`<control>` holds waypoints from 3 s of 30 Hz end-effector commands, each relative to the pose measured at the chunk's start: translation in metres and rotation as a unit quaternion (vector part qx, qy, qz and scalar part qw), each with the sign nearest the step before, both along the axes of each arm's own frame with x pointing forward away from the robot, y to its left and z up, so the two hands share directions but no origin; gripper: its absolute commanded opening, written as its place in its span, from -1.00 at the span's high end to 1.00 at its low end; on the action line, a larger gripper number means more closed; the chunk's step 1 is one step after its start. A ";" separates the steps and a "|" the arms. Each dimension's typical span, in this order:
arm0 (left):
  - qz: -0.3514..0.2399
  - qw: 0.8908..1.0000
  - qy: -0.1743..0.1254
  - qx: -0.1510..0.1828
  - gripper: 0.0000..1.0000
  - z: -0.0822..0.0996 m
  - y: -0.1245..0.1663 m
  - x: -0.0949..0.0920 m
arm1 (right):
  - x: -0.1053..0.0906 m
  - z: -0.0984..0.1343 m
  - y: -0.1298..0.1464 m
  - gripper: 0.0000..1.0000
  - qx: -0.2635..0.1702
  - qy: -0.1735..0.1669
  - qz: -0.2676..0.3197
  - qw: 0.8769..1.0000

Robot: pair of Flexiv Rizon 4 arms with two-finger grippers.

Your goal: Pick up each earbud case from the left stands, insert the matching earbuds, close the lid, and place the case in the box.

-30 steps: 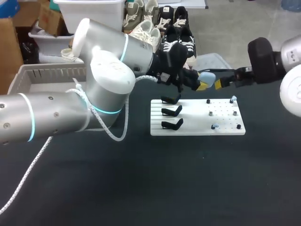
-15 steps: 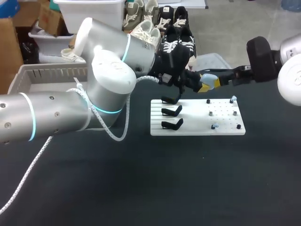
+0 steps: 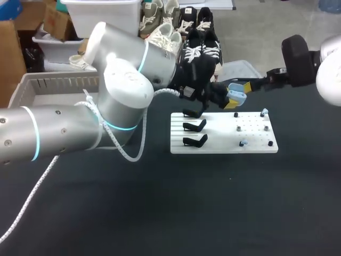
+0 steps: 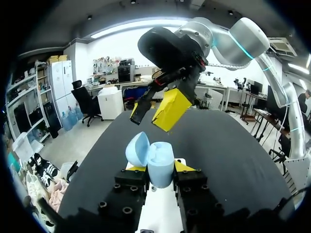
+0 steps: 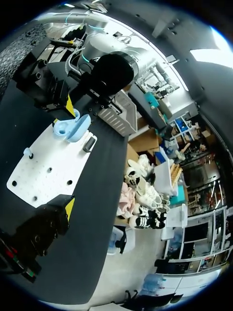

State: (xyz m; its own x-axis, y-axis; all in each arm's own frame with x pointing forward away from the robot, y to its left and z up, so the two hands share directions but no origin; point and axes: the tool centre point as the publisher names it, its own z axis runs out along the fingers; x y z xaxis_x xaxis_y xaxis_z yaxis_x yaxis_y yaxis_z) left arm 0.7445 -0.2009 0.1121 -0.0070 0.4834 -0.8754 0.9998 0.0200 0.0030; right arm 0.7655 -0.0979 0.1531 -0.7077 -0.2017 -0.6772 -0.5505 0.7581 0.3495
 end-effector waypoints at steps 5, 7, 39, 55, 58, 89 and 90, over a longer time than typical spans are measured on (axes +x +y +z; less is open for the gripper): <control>0.028 0.996 -0.024 -0.080 1.00 0.000 0.013 -0.002 | -0.019 0.013 -0.017 -1.00 -0.039 -0.001 -0.039 0.998; 0.034 0.994 -0.036 -0.098 1.00 0.005 0.016 -0.003 | -0.023 0.013 -0.022 -1.00 -0.042 0.003 -0.047 0.998; 0.011 0.992 -0.029 -0.125 1.00 -0.018 0.044 0.001 | -0.047 0.008 -0.047 -1.00 -0.059 0.022 -0.119 0.991; 0.031 0.991 -0.030 -0.124 1.00 -0.017 0.046 0.002 | -0.038 -0.001 -0.055 -1.00 -0.164 0.056 -0.090 0.981; 0.031 0.991 -0.030 -0.124 1.00 -0.017 0.046 0.002 | -0.033 -0.008 -0.059 -1.00 -0.209 0.073 -0.077 0.972; 0.031 0.991 -0.030 -0.124 1.00 -0.017 0.046 0.002 | 0.019 -0.100 -0.076 -1.00 -0.333 0.093 0.056 0.937; 0.031 0.991 -0.030 -0.124 1.00 -0.017 0.046 0.002 | 0.020 -0.102 -0.074 -1.00 -0.331 0.092 0.053 0.938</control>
